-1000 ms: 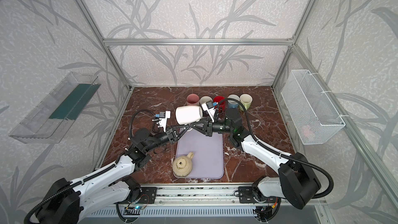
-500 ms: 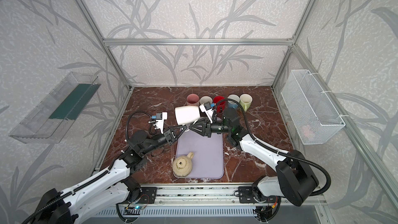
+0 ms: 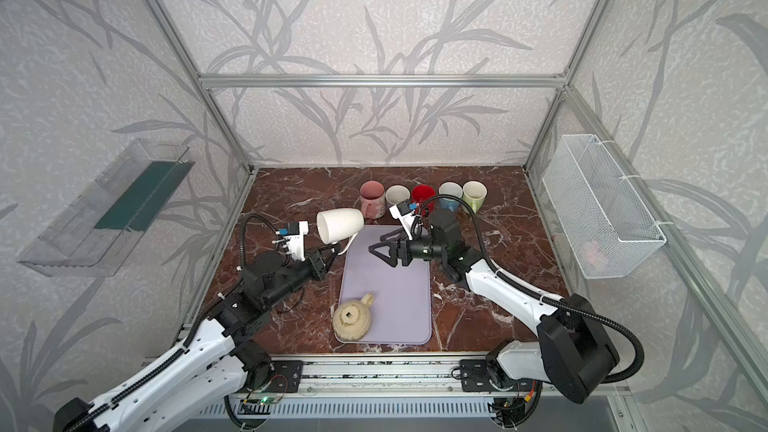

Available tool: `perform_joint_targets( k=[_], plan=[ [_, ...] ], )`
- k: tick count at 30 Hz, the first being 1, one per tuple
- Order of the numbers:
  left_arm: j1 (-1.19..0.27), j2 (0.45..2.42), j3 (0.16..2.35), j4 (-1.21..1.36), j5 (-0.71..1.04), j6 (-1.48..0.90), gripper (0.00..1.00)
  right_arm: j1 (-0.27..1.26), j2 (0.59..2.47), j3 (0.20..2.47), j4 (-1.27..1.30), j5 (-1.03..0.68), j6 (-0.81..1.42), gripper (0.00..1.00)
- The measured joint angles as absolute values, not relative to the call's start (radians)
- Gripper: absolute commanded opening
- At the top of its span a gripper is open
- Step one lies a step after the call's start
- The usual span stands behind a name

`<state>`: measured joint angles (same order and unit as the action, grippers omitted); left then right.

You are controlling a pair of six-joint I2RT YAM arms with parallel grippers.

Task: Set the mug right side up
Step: 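Open the right gripper and withdraw while the left gripper holds the white mug, then carry the white mug upright with the left gripper and lower it beside the pink mug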

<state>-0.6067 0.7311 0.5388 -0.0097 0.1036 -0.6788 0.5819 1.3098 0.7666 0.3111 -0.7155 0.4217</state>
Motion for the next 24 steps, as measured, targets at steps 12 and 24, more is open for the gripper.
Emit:
perform_joint_targets(
  k=[12,24],
  plan=[
    [-0.563,0.989,1.03,-0.628,-0.141,-0.348,0.0,0.582,1.281,0.726,0.144,-0.49,0.358,0.75],
    [-0.482,1.349,1.287,-0.865,-0.167,-0.198,0.0,0.582,1.229,0.588,0.169,-0.397,0.356,0.76]
  ],
)
